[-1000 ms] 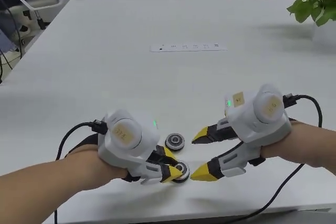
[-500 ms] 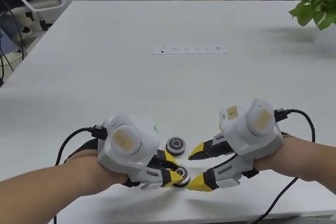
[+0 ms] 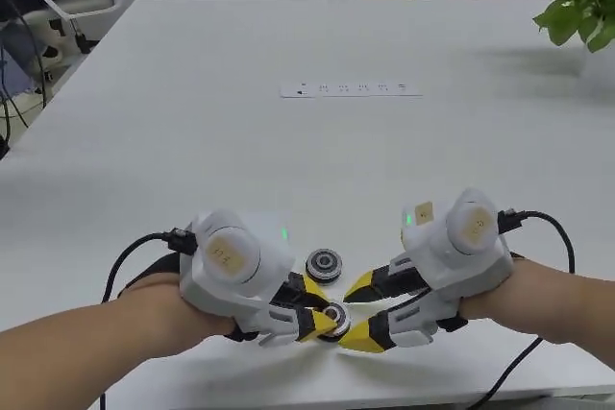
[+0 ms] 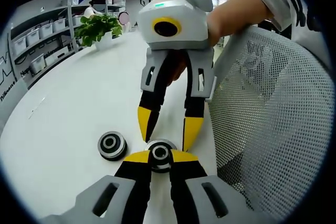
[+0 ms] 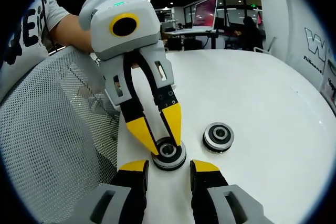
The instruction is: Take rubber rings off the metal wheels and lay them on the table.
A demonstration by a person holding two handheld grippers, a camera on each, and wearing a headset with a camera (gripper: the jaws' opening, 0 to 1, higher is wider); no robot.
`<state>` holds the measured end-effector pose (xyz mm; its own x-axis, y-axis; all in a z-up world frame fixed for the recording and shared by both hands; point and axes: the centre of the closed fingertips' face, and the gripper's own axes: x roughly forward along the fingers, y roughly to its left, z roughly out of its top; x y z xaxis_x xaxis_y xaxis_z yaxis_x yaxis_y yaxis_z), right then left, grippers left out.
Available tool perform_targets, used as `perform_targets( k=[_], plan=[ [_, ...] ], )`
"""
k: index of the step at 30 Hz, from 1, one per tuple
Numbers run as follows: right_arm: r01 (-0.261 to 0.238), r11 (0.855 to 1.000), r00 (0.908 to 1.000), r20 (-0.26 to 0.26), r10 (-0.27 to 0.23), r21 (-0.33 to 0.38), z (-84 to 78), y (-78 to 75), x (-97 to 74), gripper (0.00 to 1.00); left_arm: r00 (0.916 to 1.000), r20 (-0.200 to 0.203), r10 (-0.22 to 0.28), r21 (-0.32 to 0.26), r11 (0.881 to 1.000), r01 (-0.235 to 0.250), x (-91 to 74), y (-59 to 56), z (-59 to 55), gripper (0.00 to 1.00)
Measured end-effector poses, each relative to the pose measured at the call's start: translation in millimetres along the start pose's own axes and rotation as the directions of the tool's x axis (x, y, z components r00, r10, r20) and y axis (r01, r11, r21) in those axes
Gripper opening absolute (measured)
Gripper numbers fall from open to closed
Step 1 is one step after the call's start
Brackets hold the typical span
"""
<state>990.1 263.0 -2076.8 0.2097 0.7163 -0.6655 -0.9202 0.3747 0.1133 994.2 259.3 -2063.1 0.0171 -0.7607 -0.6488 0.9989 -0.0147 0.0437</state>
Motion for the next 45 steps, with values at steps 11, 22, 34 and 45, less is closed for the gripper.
perform_targets(
  k=[11, 22, 34, 45],
  plan=[
    [0.006, 1.0, 0.9998, 0.017, -0.006, 0.021, 0.1, -0.9, 4.2, 0.25, 1.0, 0.004, 0.006, -0.003, 1.0, -0.006, -0.2, -0.1, 0.0, 0.09],
    [0.0, 1.0, 1.0, 0.007, 0.0, 0.003, -1.9, 0.0, 3.5, 0.22, 1.0, 0.005, 0.007, 0.004, 1.0, -0.007, 0.1, 0.2, 0.1, 0.09],
    [-0.004, 1.0, 1.0, 0.0, 0.004, -0.013, -3.4, 0.5, 1.2, 0.19, 0.9999, 0.007, 0.01, 0.0, 1.0, -0.01, 0.0, -0.1, -0.1, 0.09],
    [-0.004, 0.998, 0.9998, -0.018, 0.003, -0.057, -4.2, 0.5, 0.4, 0.17, 0.9999, 0.009, 0.011, -0.006, 1.0, -0.011, 0.4, 0.0, 0.0, 0.08]
  ],
)
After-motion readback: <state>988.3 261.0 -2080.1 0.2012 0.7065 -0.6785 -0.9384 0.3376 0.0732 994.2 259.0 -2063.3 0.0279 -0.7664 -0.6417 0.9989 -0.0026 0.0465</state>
